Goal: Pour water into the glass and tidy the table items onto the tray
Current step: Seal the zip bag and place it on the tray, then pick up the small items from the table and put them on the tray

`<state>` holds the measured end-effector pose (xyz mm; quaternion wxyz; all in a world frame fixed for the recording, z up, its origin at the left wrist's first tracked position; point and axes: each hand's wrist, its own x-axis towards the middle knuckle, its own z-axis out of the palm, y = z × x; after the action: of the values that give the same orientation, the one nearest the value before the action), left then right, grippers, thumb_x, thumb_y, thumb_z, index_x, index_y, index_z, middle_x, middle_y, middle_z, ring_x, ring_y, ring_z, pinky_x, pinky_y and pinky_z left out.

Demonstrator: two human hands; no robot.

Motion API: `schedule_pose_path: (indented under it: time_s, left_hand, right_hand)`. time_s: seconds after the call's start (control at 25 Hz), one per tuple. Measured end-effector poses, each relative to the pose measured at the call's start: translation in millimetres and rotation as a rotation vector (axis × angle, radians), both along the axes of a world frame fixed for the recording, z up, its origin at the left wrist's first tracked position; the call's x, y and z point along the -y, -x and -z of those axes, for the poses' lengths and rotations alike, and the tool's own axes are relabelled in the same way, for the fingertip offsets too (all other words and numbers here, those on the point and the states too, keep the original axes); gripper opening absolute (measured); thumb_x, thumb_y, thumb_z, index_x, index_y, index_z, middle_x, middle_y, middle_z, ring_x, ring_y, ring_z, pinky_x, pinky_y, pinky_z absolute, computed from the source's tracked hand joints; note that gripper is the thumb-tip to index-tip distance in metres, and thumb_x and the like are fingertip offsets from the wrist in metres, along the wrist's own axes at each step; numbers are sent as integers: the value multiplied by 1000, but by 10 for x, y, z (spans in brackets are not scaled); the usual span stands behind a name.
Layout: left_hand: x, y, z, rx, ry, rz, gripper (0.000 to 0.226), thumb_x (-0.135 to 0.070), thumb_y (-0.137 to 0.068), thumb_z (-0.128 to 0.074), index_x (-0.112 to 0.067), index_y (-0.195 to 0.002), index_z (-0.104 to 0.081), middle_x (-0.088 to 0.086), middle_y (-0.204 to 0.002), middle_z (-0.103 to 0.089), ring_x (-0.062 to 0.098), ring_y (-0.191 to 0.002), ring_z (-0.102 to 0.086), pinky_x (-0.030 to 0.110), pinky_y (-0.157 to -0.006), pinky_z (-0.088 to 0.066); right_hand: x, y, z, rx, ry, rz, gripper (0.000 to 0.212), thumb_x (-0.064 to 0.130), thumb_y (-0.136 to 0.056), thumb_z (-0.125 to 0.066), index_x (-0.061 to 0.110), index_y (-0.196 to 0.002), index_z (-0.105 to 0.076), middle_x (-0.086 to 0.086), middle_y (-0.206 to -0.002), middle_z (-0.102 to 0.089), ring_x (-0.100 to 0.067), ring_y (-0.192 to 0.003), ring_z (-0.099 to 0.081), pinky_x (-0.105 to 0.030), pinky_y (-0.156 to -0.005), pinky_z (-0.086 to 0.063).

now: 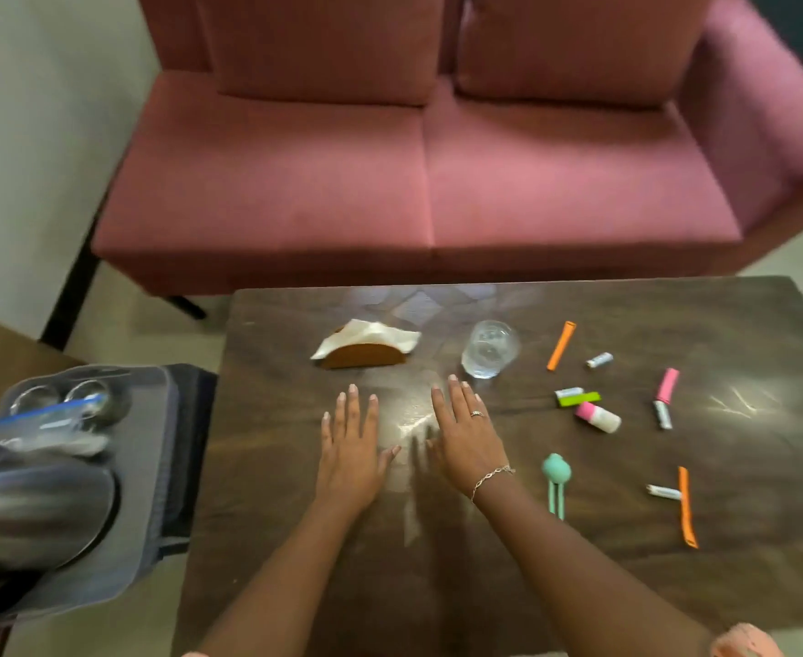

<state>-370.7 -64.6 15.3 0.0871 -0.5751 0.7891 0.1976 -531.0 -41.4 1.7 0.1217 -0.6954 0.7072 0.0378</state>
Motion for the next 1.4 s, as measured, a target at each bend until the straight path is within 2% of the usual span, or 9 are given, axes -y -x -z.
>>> schedule_pose_path:
  time_s: [0.12, 0.24, 0.44, 0.64, 0.84, 1.0, 1.12, 1.24, 1.4]
  left_hand:
    - [-118, 646, -4, -27, -12, 98, 71, -50, -96, -28, -16, -147, 9, 13, -154, 20, 27, -143, 17, 42, -117, 6]
    - [-181, 1156, 31, -26, -13, 180, 72, -51, -95, -28, -17, -147, 7, 13, -154, 19, 27, -143, 17, 41, -117, 6]
    - [-274, 1704, 182, -4, -34, 285, 71, -50, -94, -31, -15, -148, -2, 13, -156, 11, 27, -144, 11, 42, -117, 4]
    - [-414, 2011, 434, 27, -108, 340, 65, -46, -94, -39, -13, -145, -16, 10, -155, -14, 24, -145, -4, 42, -118, 0]
    - [-438, 2245, 618, 49, -138, 408, 49, -39, -93, -45, -16, -135, -34, 5, -139, -42, 21, -135, -29, 41, -118, -5]
    - [-191, 2462, 780, 28, -88, 418, 35, -28, -92, -47, -16, -125, -44, 4, -127, -52, 21, -124, -42, 39, -116, -12]
    - [58, 2715, 890, -1, -15, 445, 27, -20, -91, -47, -14, -117, -52, 6, -118, -57, 24, -113, -49, 33, -105, -25]
    - [223, 3000, 977, -22, 49, 509, 24, -17, -90, -48, -12, -112, -56, 8, -111, -61, 27, -105, -52, 32, -91, -33]
    - [332, 3317, 1078, -36, 67, 492, 22, -7, -88, -49, -11, -108, -57, 9, -108, -59, 29, -103, -52, 32, -83, -35]
  right_hand:
    - [-271, 681, -59, -52, 15, 98, 82, 36, -44, -86, 4, -115, -60, -23, -116, -63, -37, -105, -62, -45, -81, -53]
    - [-431, 1187, -37, -22, 24, 224, 82, 35, -43, -87, 3, -115, -60, -25, -117, -62, -38, -106, -61, -46, -84, -51]
    - [-636, 1720, 100, 119, 57, 359, 70, 20, -72, -73, -1, -131, -42, -29, -137, -41, -43, -130, -37, -49, -108, -28]
    - [-943, 2123, 365, 172, -14, 510, 62, 20, -83, -60, 1, -136, -33, -21, -143, -33, -35, -136, -26, -40, -113, -19]
    - [-1353, 2495, 696, 231, 2, 820, 30, 4, -81, -59, -2, -110, -56, -21, -117, -56, -39, -110, -50, -42, -91, -40]
    - [-1564, 2754, 869, 212, 61, 1056, 22, -4, -81, -58, -1, -102, -64, -21, -109, -60, -43, -100, -51, -44, -76, -45]
    - [-1609, 2893, 1048, 208, 95, 921, 19, -15, -70, -62, -4, -85, -66, -22, -92, -64, -44, -84, -56, -44, -65, -48]
    - [-1659, 3012, 1239, 138, 116, 727, 29, -26, -49, -65, -2, -67, -65, -16, -72, -64, -39, -60, -59, -38, -49, -50]
    - [-1686, 3102, 1331, 85, 115, 628, 32, -23, -45, -69, 2, -65, -65, -11, -67, -63, -33, -54, -58, -33, -44, -49]
